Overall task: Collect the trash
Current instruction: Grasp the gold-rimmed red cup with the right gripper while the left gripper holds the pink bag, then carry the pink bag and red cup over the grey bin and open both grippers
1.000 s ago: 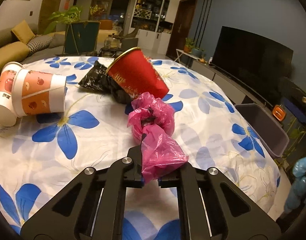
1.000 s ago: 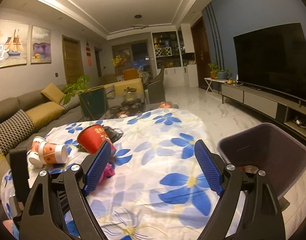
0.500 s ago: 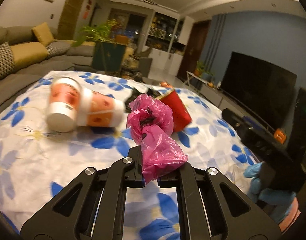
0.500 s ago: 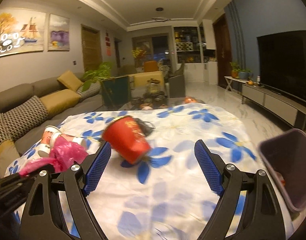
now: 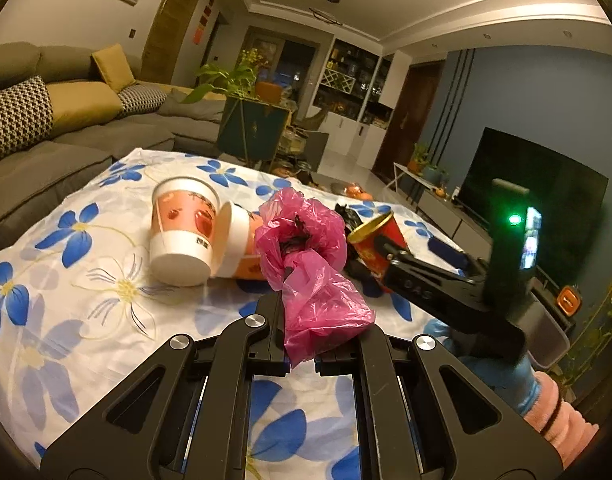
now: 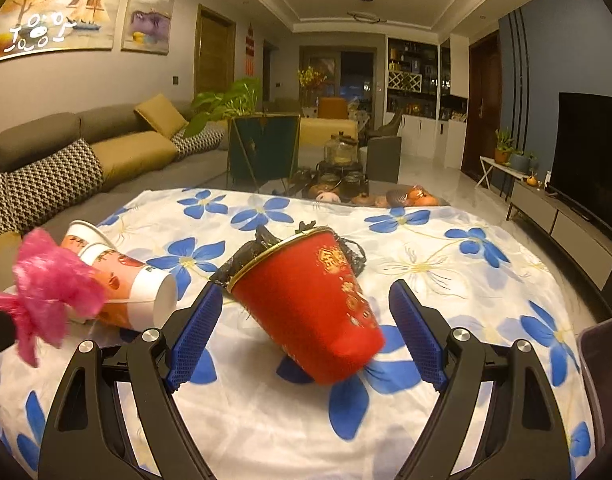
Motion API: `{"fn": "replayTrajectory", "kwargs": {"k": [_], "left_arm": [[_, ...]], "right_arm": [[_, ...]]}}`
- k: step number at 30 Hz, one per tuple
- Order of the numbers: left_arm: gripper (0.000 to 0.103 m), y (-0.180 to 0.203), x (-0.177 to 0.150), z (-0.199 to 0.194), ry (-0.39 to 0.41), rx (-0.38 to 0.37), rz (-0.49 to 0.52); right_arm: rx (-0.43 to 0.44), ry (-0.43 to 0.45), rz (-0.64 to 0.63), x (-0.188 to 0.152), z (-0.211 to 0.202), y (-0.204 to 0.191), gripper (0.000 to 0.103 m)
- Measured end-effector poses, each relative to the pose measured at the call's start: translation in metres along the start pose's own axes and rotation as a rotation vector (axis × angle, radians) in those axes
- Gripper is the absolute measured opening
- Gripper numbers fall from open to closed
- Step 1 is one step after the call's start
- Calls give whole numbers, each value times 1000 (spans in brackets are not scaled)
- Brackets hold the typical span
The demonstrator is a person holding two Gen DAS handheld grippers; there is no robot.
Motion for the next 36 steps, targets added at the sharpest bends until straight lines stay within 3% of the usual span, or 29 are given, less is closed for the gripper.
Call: {"fn": "replayTrajectory", "kwargs": {"k": [12,22,36], "left_arm": [[7,-5,1,4,-7,-7,-15],[7,-5,1,4,-11,-9,-19],[7,8,-2,5,-23,-22,-2]], "right_arm": [[-1,-91,-35,5,34,-6,82],[27,-79,-31,2,26,-6,78],[93,-51,57,-24,-19,17,77]]}}
Point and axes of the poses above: each gripper's, at about its wrist camera, not at the fingertips, and z roughly the way its jaws point, y to its right, x to its top, the point moved 9 cm from there along z, roughly the way its jaws point, and after that the axes turned 15 degrees about -y, right-handed, at the moved point
